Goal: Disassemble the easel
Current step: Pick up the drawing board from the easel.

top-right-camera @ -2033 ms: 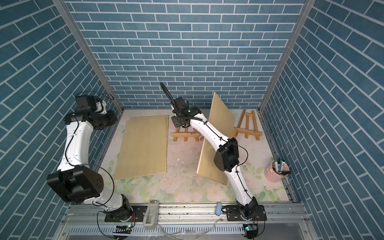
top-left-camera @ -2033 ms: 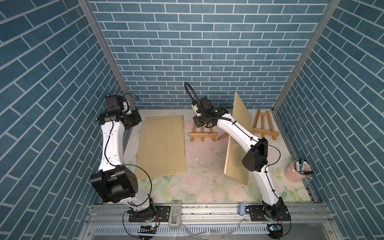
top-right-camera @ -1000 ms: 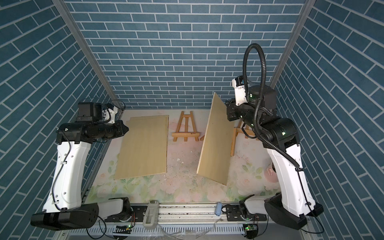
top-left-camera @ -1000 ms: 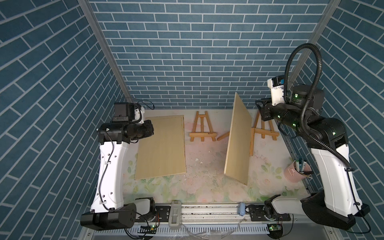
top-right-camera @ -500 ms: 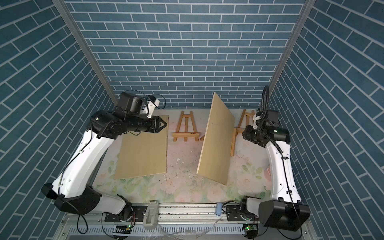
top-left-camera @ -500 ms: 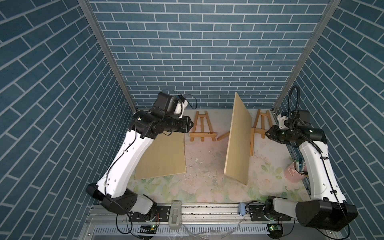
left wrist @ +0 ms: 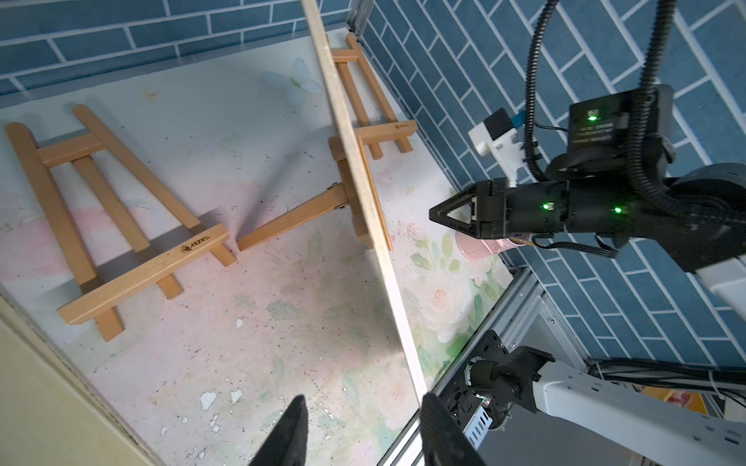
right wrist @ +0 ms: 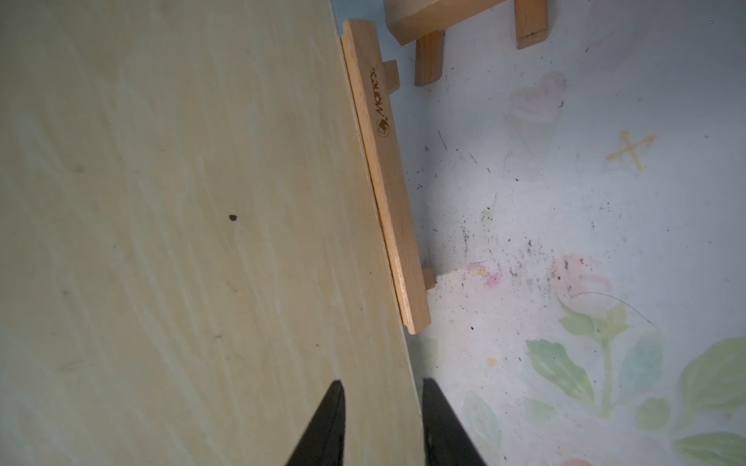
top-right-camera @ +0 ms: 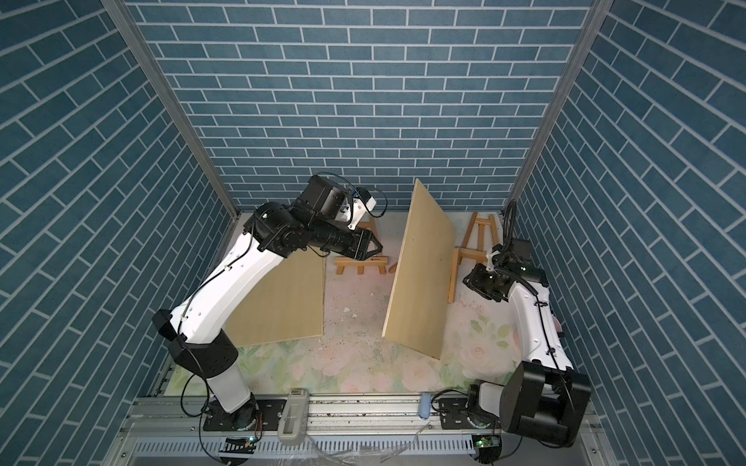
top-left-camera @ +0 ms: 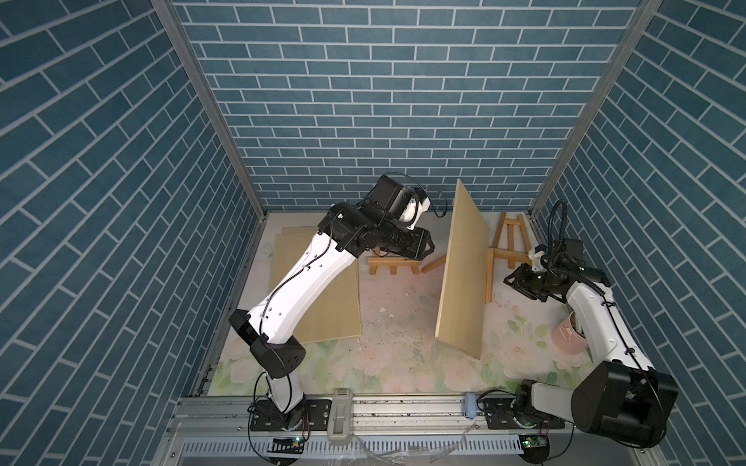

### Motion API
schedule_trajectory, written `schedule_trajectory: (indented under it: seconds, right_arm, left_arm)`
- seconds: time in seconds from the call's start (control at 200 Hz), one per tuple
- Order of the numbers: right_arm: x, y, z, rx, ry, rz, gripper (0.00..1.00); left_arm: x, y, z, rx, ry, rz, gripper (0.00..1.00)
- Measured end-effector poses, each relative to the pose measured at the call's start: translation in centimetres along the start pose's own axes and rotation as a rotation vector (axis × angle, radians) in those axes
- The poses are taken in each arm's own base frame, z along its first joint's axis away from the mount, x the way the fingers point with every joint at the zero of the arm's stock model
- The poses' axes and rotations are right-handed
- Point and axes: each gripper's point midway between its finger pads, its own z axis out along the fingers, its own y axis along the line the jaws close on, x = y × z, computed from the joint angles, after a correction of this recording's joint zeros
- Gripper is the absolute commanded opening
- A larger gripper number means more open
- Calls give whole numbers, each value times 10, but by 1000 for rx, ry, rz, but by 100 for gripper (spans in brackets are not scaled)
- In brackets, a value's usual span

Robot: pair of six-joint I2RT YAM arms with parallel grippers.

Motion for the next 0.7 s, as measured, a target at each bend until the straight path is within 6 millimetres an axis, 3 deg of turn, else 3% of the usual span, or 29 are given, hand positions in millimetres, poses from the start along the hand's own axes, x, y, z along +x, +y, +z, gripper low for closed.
schedule_trajectory:
  seconds: [0.175,0.435,0.7]
  right_arm:
    - [-2,-6,15,-4,14,26,33]
    - [-9,-7,21,-9,1,30,33]
    - [-11,-11,31,-7,16,38,33]
  left_arm:
    - [-10,-10,24,19,7,20,50]
    - [-7,-13,72,7,59,42,50]
    - [-7,-12,87,-1,70,47,48]
